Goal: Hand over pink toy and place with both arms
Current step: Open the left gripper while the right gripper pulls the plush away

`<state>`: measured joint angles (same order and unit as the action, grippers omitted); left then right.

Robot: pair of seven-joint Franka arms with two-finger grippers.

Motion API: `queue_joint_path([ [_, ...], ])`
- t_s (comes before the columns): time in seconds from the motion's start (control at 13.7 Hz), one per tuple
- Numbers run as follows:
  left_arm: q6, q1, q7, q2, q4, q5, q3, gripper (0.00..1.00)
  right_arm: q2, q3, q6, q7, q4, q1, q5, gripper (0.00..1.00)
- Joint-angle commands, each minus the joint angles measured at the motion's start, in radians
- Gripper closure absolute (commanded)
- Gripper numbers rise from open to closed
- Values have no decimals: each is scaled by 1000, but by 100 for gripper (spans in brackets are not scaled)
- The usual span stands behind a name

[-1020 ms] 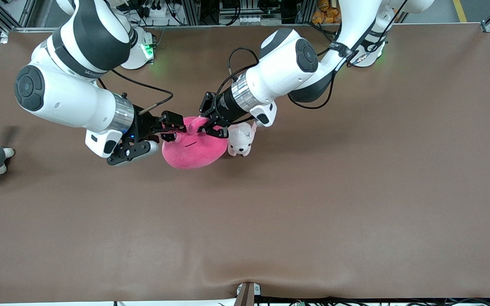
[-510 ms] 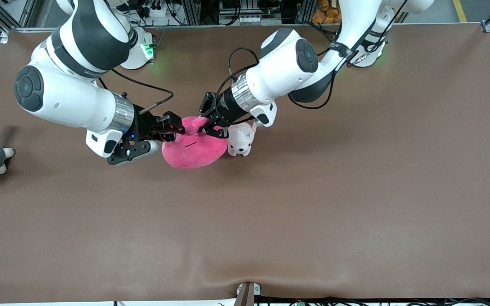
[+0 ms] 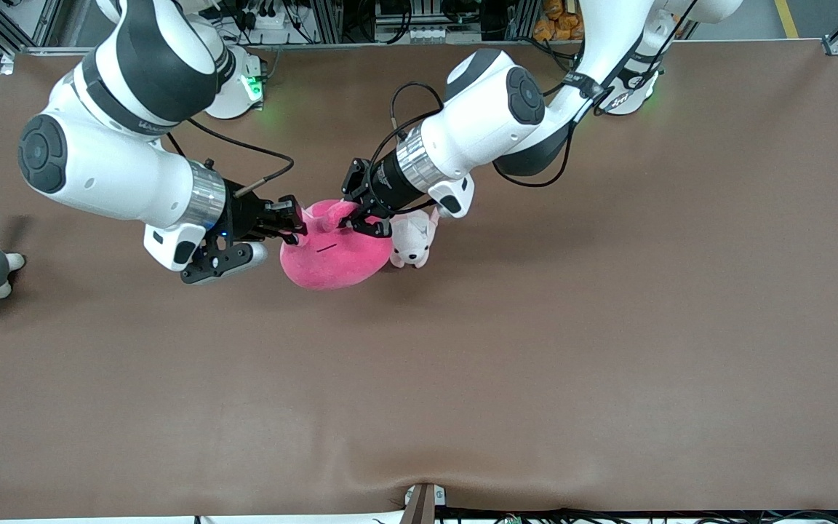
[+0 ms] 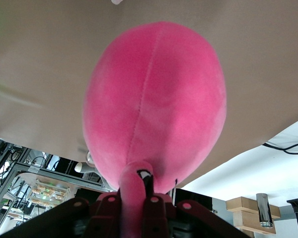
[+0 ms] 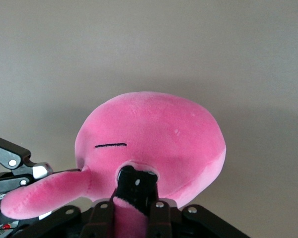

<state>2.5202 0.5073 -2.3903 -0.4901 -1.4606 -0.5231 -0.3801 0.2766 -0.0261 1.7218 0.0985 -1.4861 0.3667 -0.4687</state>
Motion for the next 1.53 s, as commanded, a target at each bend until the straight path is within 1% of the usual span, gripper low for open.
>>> queue_joint_path([
  [0.0, -6, -4, -30, 21, -3, 29, 6, 0, -7, 3, -51, 0, 10, -63, -11, 100],
  [0.07, -15, -9, -29, 30, -7, 46, 6, 0, -7, 3, -69, -2, 9, -87, -10, 100],
  [0.22, -95, -41, -27, 47, -1, 104, 6, 0, -4, 2, -108, -38, 6, -136, -1, 100],
  [0.51, -236, -128, 12, 103, 0, 279, 6, 0, 4, 0, -198, -192, -16, -291, 2, 100],
  [0.66, -315, -176, 135, 130, 3, 330, 4, 0, 10, 0, -240, -273, -52, -383, 4, 100],
  [0.8, -403, -239, 302, 159, 3, 328, 3, 0, 24, 0, -261, -350, -103, -458, 4, 100],
  [0.87, -444, -272, 375, 168, 2, 328, 4, 0, 51, 0, -290, -391, -112, -494, 4, 100],
  [1.02, -544, -338, 530, 183, 0, 330, 4, 0, 110, 0, -346, -477, -111, -564, 4, 100],
  [1.09, -592, -367, 619, 192, 2, 330, 4, 0, 139, 0, -352, -523, -111, -595, 4, 100],
  [1.24, -685, -427, 753, 231, 3, 330, 4, 0, 185, 0, -352, -600, -102, -630, 34, 100],
  [1.31, -710, -455, 807, 251, 3, 330, 4, 0, 203, 0, -350, -632, -89, -640, 48, 100],
  [1.46, -782, -509, 963, 274, 3, 330, 4, 0, 240, 0, -346, -669, -71, -675, 51, 100],
])
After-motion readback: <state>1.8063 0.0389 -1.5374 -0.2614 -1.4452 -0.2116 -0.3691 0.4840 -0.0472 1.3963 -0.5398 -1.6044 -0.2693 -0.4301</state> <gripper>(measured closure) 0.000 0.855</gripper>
